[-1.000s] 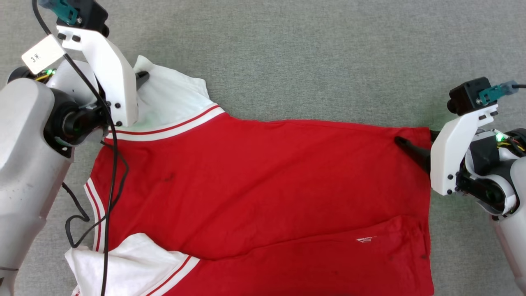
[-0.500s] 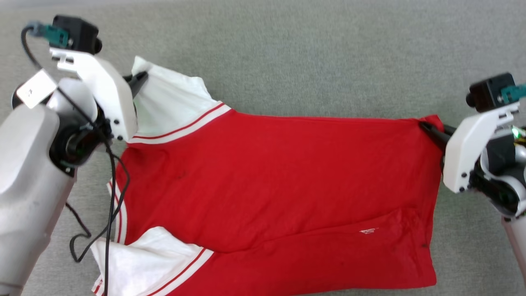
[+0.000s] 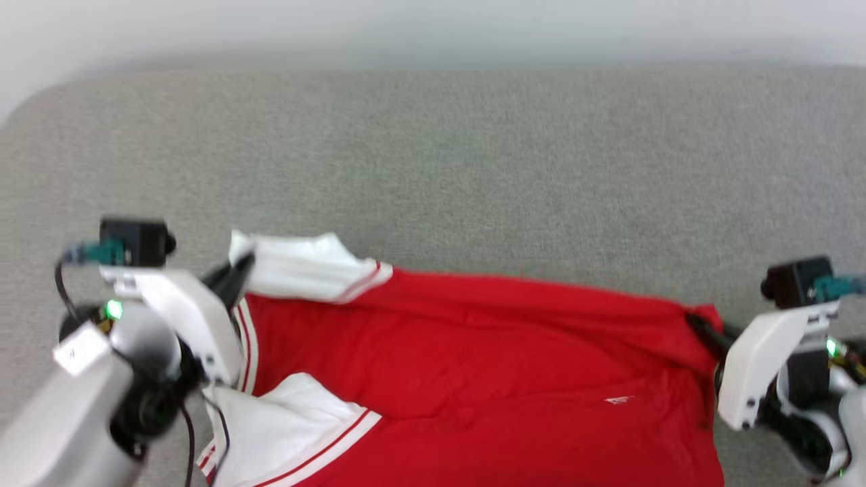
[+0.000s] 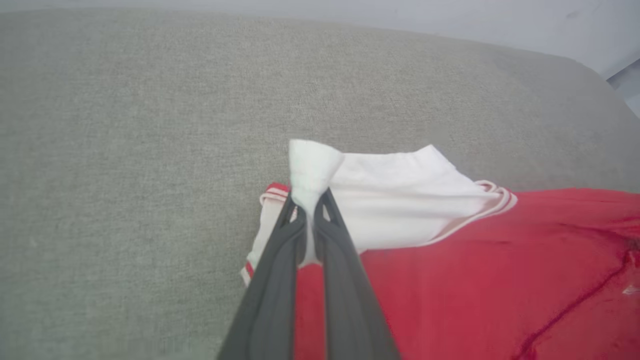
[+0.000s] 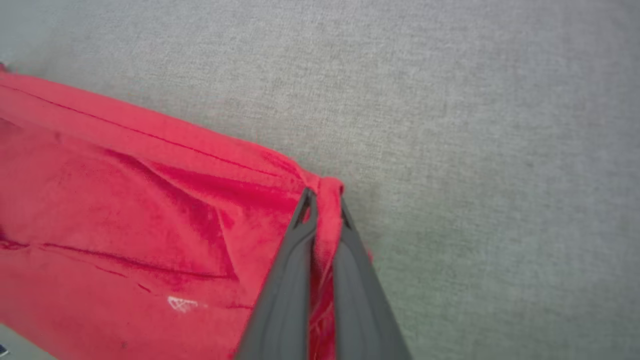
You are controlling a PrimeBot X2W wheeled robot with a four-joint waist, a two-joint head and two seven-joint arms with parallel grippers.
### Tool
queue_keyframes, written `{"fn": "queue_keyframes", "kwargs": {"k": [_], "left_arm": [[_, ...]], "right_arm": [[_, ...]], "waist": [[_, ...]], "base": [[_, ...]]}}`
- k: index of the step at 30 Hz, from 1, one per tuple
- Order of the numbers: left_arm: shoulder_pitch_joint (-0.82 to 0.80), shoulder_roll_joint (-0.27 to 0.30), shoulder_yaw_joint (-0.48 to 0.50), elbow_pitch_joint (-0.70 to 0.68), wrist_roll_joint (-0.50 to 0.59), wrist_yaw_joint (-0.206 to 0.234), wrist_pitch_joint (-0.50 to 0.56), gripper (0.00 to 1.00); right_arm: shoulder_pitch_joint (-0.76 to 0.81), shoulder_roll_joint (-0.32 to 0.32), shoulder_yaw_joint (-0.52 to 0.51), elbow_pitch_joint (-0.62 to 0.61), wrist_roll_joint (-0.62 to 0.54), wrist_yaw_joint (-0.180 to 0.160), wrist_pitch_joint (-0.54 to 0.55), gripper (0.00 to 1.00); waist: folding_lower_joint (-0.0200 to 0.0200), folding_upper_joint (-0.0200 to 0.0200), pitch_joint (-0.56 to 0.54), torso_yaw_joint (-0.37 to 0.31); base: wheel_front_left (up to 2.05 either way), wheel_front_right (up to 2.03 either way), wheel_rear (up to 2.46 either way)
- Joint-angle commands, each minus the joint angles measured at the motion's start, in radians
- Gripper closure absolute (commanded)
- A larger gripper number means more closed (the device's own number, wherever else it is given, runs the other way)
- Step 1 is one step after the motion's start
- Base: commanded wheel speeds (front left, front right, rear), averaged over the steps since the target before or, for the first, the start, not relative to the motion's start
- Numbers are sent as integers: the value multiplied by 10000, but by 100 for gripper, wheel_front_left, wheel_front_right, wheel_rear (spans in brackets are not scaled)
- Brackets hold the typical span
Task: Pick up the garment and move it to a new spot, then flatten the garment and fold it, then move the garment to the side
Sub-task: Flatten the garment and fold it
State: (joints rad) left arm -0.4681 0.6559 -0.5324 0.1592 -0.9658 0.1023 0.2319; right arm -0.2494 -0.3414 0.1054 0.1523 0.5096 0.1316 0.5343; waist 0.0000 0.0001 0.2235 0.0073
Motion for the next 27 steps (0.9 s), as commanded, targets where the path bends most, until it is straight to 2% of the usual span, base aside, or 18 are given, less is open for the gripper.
{"fn": "queue_keyframes", "kwargs": {"k": [1, 10, 14, 18, 21, 22, 23, 24, 25, 26, 27], "left_arm": [[370, 82, 66, -170, -5, 154, -171, 100], [3192, 87, -191, -1275, -355, 1088, -665, 100], [3959, -12, -293, -1355, -591, 1298, -655, 100], [4269, -484, -510, -864, -780, 1150, -814, 100], [4173, -921, -583, -289, -921, 868, -1030, 100], [4097, -996, -594, -100, -909, 773, -1110, 100], [4004, -1072, -587, 77, -896, 689, -1192, 93], [3915, -1170, -548, 211, -864, 672, -1312, 64], [3850, -1236, -515, 320, -854, 636, -1420, 13], [3759, -1244, -514, 429, -784, 569, -1532, 0], [3681, -1257, -491, 498, -732, 550, -1651, 0]], "right_arm": [[296, 50, -93, -3, -57, -19, -65, 100], [1799, 586, -649, 239, -173, -19, -576, 100], [2310, 803, -889, 373, -188, -19, -710, 100], [2765, 1065, -964, 562, -224, -18, -779, 100], [2955, 1299, -971, 783, -235, -18, -950, 100], [2975, 1361, -965, 857, -222, -18, -1042, 91], [2945, 1447, -996, 912, -201, -18, -1207, 51], [2892, 1485, -1002, 921, -209, -18, -1376, 0], [2843, 1507, -1002, 925, -201, -18, -1544, 0], [2786, 1505, -1000, 901, -213, -18, -1726, 0], [2727, 1504, -1013, 848, -213, -19, -1911, 0]], "waist": [[0, -1, -227, 149], [0, -1, -892, 399], [0, -1, -1095, 456], [0, -1, -1238, 441], [0, -1, -1258, 409], [0, -1, -1255, 396], [0, -1, -1246, 376], [0, -1, -1240, 361], [0, -1, -1235, 352], [0, -1, -1232, 344], [0, -1, -1226, 341]], "base": [[0, 0, 0], [0, 0, 0], [0, 0, 0], [0, 0, 0], [0, 0, 0], [0, 0, 0], [0, 0, 0], [0, 0, 0], [0, 0, 0], [0, 0, 0], [0, 0, 0]]}}
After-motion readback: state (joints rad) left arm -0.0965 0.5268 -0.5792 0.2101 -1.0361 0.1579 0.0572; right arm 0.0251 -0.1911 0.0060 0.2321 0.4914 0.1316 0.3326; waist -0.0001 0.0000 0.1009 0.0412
